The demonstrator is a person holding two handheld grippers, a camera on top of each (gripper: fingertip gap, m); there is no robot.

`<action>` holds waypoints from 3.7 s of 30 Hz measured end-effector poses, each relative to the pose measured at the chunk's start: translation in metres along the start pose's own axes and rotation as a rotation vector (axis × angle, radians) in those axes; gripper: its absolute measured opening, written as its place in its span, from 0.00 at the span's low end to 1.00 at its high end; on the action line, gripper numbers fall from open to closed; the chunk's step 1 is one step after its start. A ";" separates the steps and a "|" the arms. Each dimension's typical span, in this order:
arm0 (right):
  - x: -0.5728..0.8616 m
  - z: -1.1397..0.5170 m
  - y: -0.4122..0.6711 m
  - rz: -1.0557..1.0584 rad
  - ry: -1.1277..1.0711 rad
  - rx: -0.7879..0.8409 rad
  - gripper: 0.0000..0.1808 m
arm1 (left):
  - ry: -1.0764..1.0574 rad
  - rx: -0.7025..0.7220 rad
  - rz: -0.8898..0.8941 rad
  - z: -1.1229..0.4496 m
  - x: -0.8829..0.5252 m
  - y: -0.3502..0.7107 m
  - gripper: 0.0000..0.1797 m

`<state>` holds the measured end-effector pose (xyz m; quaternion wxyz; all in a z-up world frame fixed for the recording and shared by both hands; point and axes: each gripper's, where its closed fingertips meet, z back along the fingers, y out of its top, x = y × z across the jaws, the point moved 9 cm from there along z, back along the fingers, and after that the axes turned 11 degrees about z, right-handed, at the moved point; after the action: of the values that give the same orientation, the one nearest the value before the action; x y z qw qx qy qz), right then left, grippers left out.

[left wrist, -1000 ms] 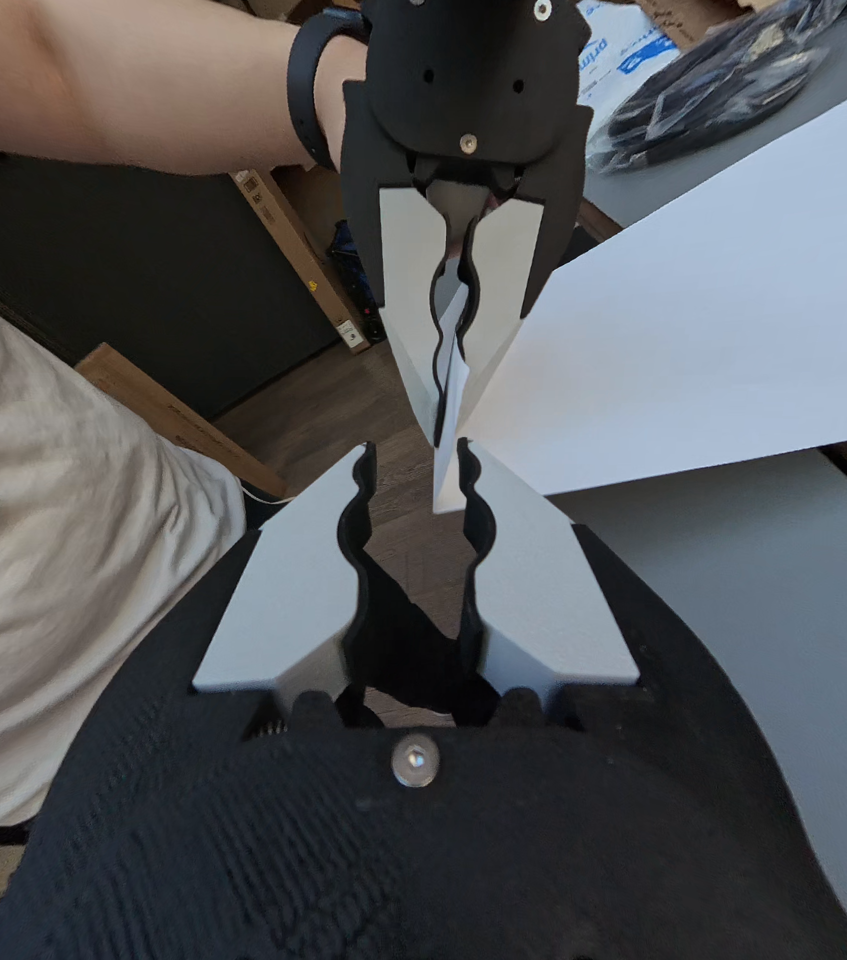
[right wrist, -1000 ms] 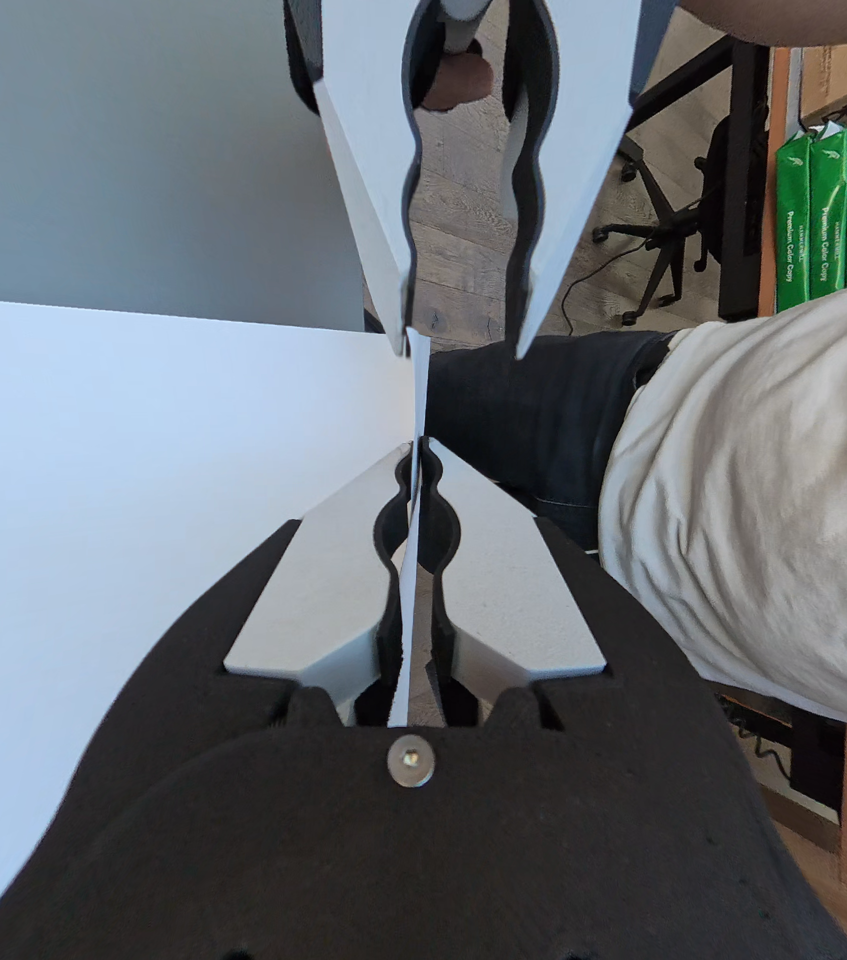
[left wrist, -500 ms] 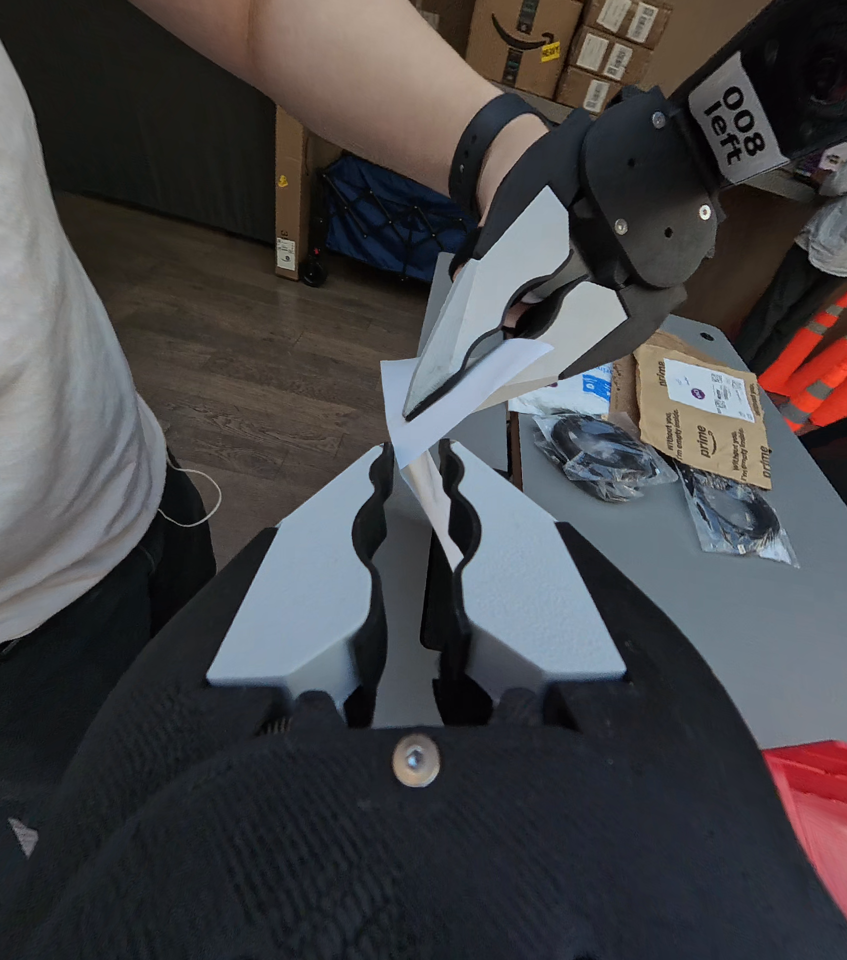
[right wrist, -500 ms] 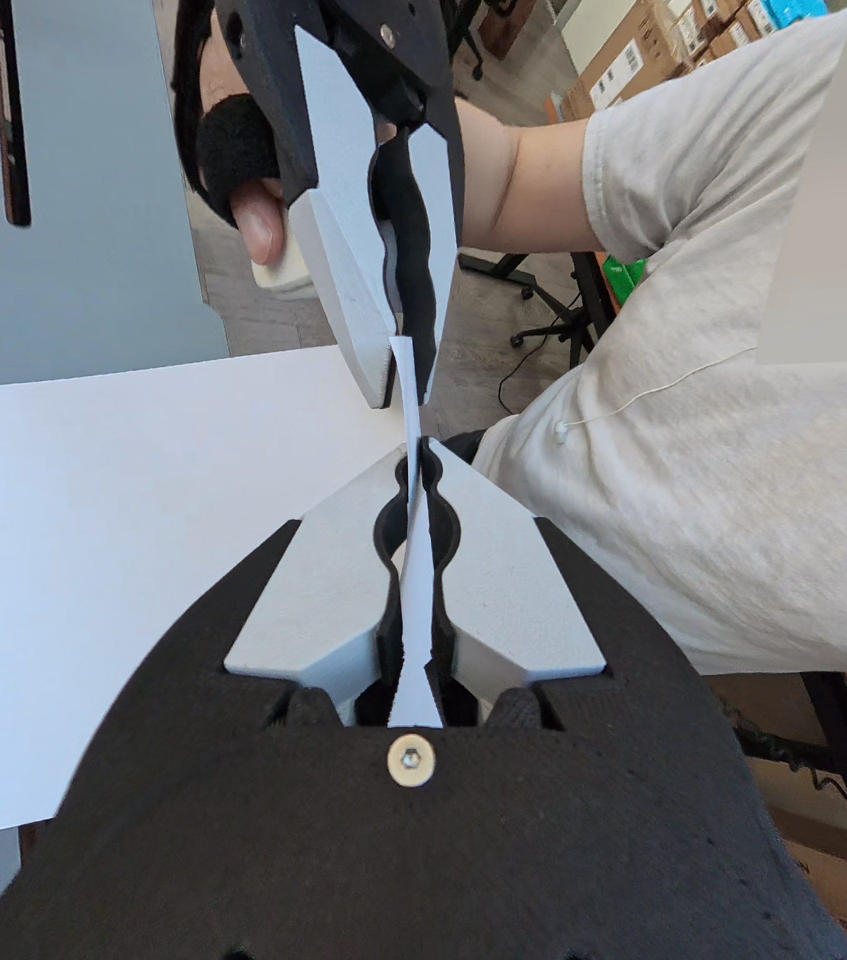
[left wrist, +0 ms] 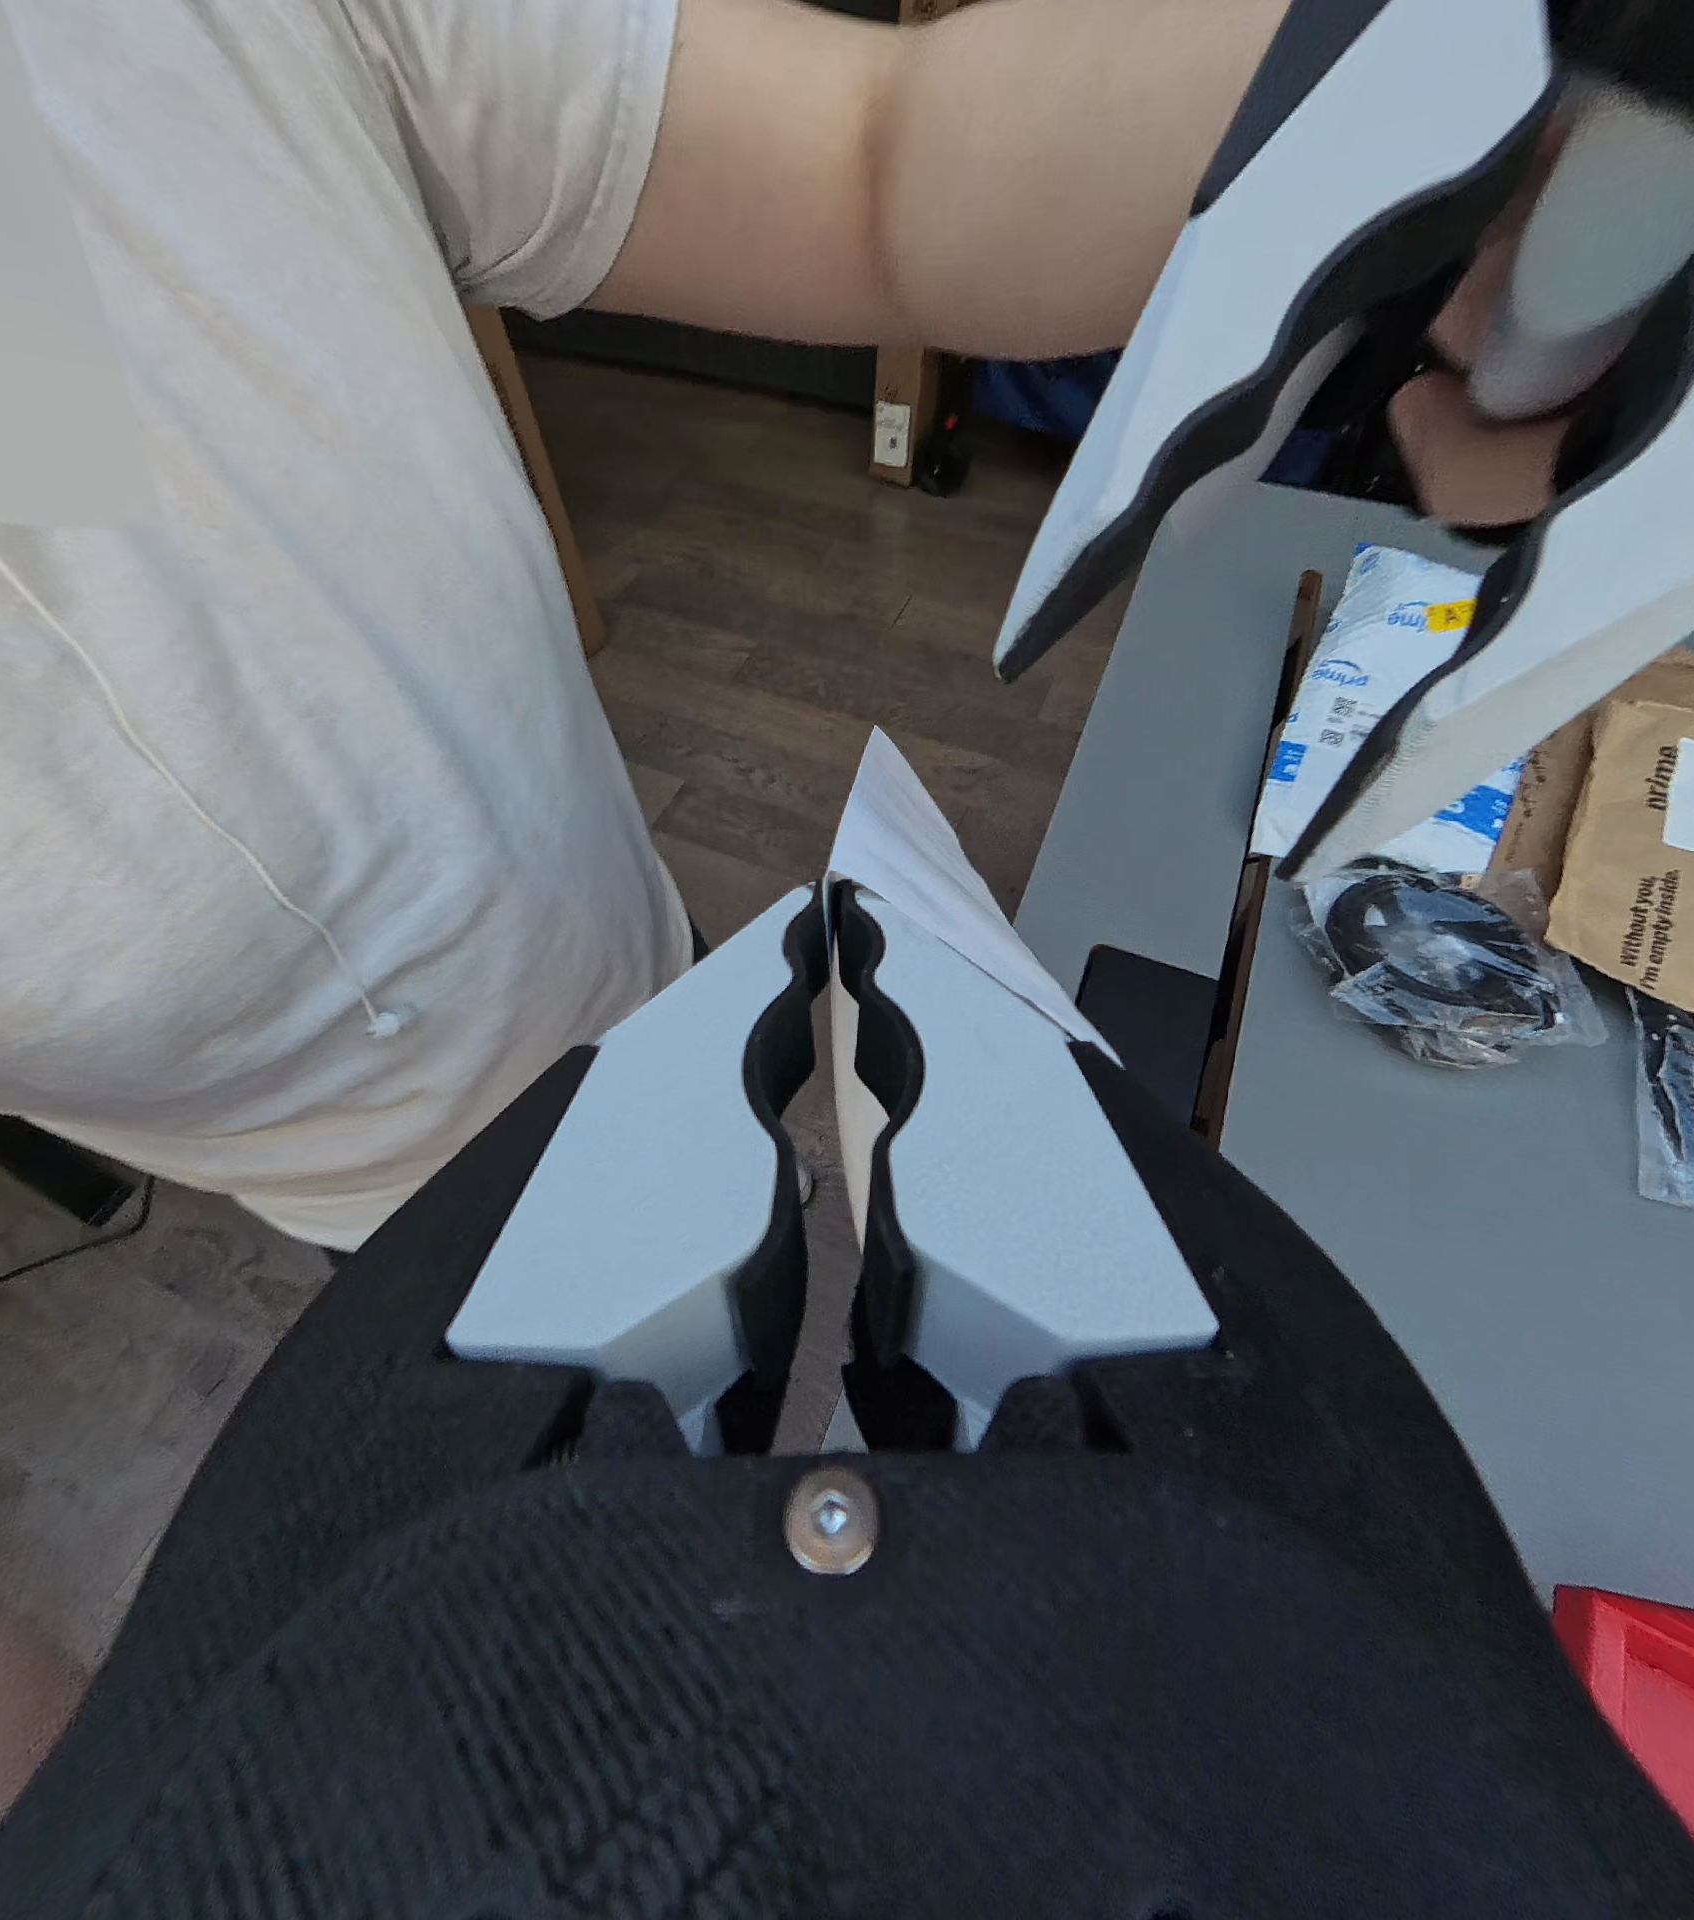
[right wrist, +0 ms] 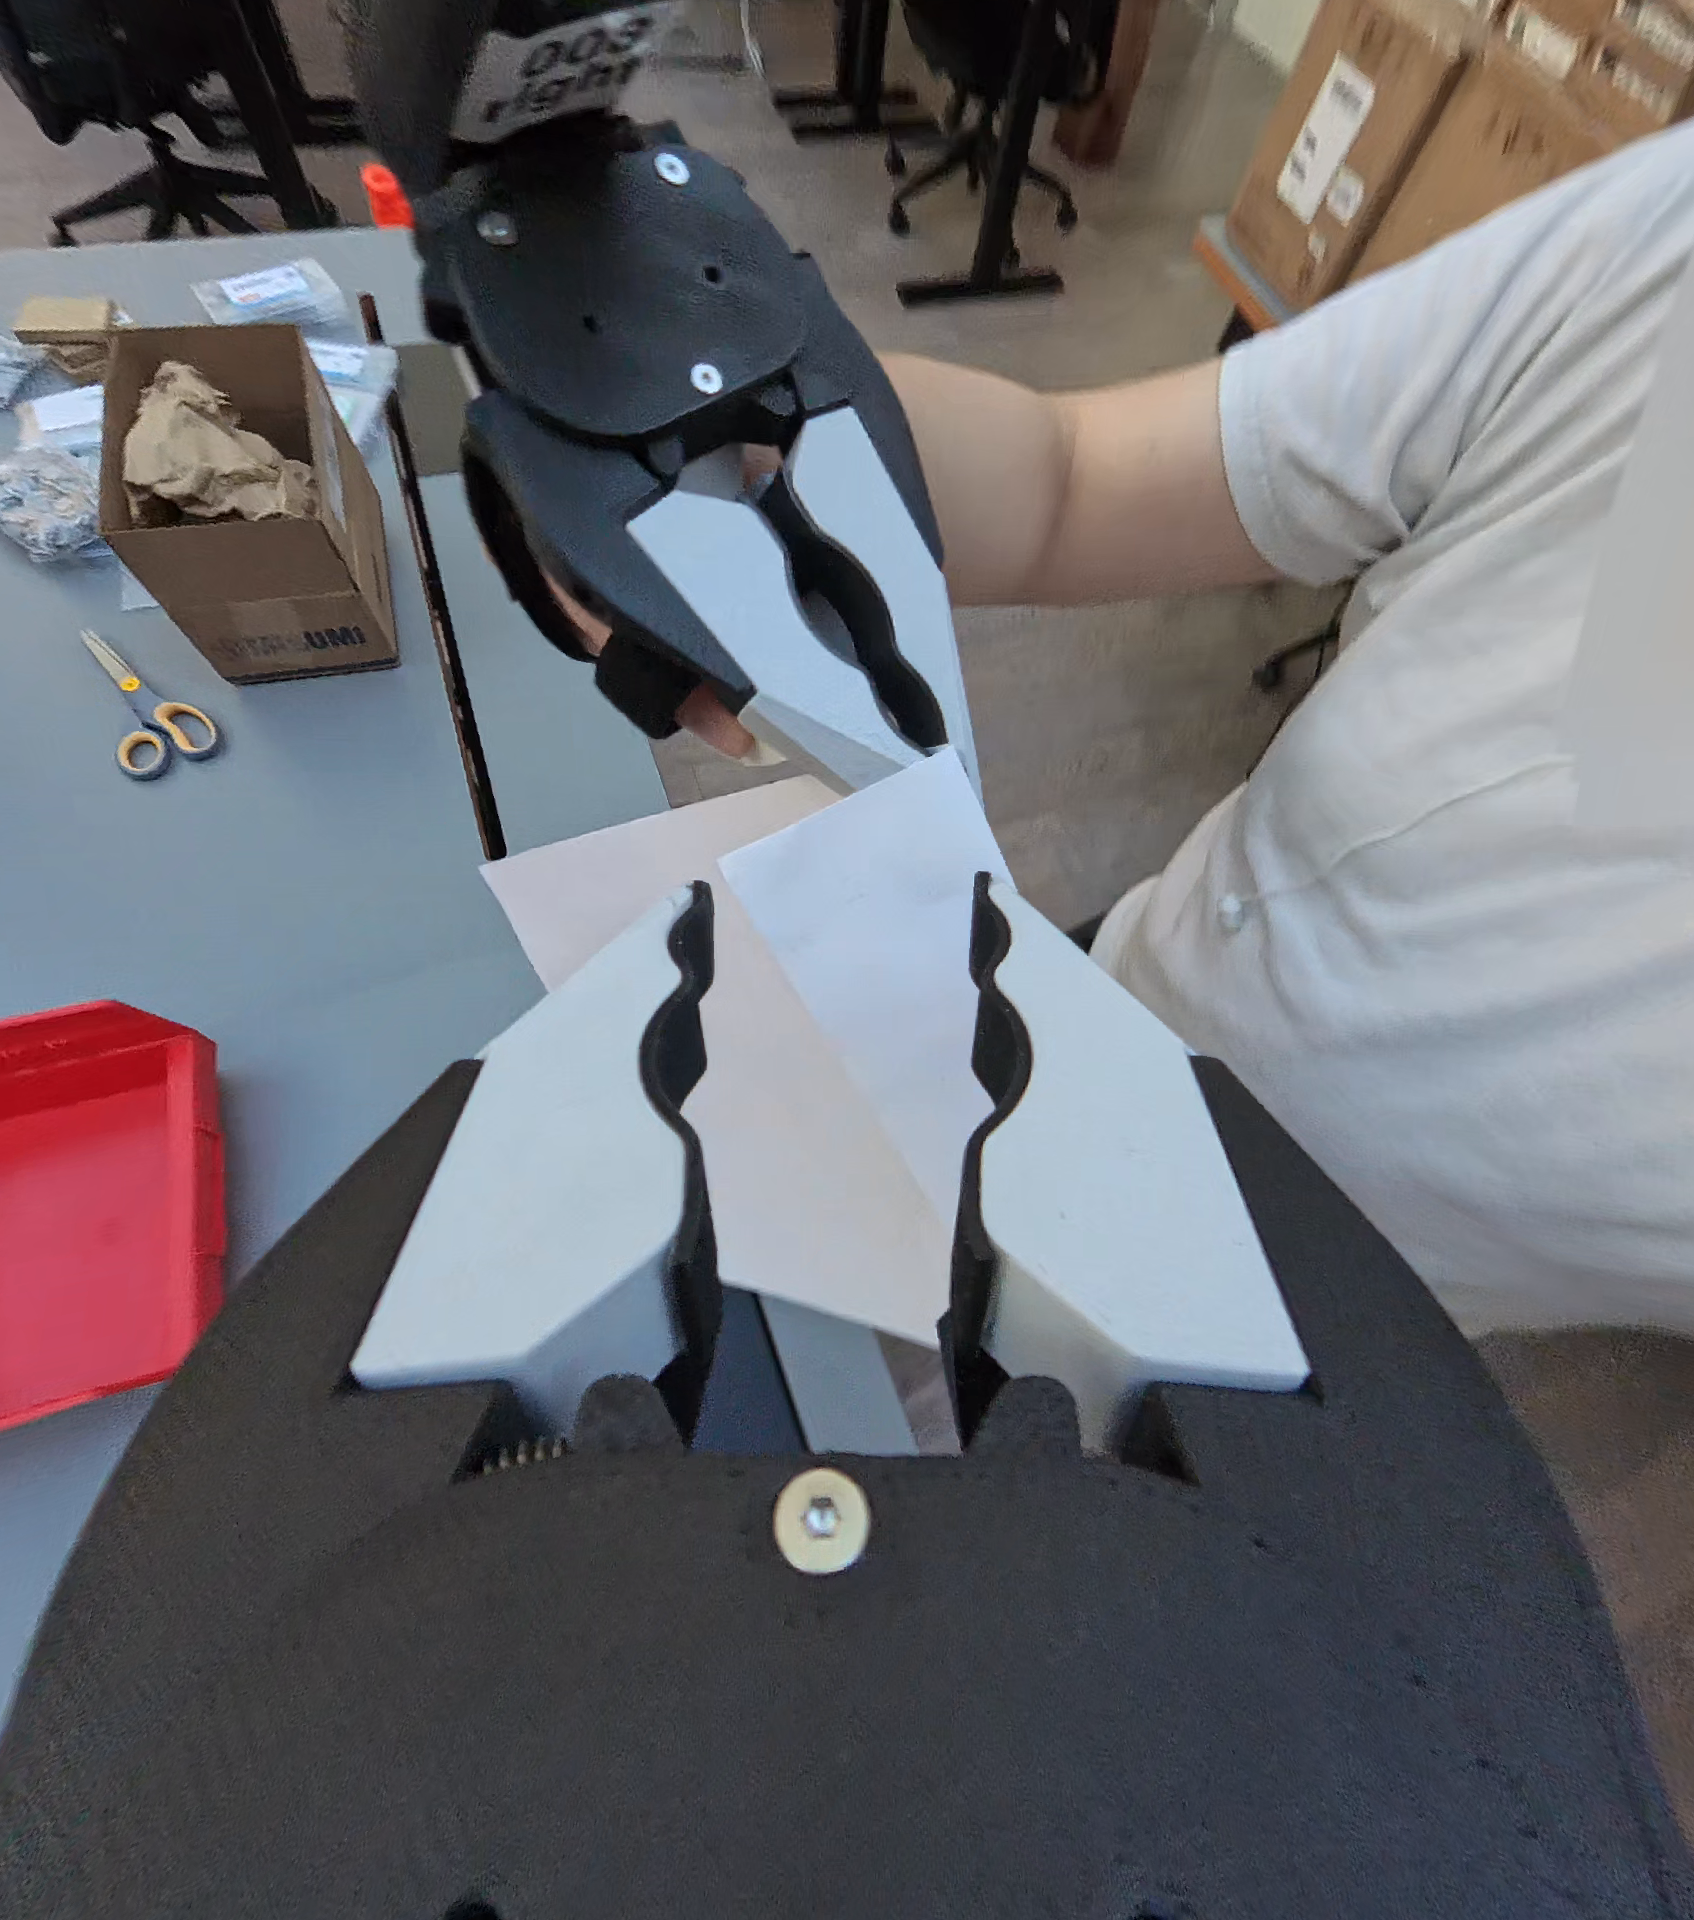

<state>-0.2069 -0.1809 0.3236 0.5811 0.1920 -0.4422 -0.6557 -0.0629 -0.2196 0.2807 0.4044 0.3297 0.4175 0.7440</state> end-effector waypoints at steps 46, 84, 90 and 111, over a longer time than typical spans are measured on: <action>0.018 -0.106 0.156 -0.154 -0.570 -0.414 0.00 | -0.190 0.189 -0.026 0.141 -0.075 0.053 0.00; 0.051 -0.080 0.176 -0.312 -0.394 -0.386 0.01 | -0.141 0.036 -0.132 0.127 -0.071 0.091 0.00; 0.046 -0.076 0.176 -0.281 -0.343 -0.397 0.06 | -0.182 0.023 -0.132 0.127 -0.066 0.085 0.00; 0.055 -0.038 0.067 -0.203 0.456 0.175 0.00 | -0.627 0.026 0.074 0.085 -0.042 0.076 0.00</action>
<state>-0.1524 -0.2413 0.3713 0.5783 0.4277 -0.3334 -0.6096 0.0018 -0.2509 0.3787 0.4818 0.5631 0.2696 0.6149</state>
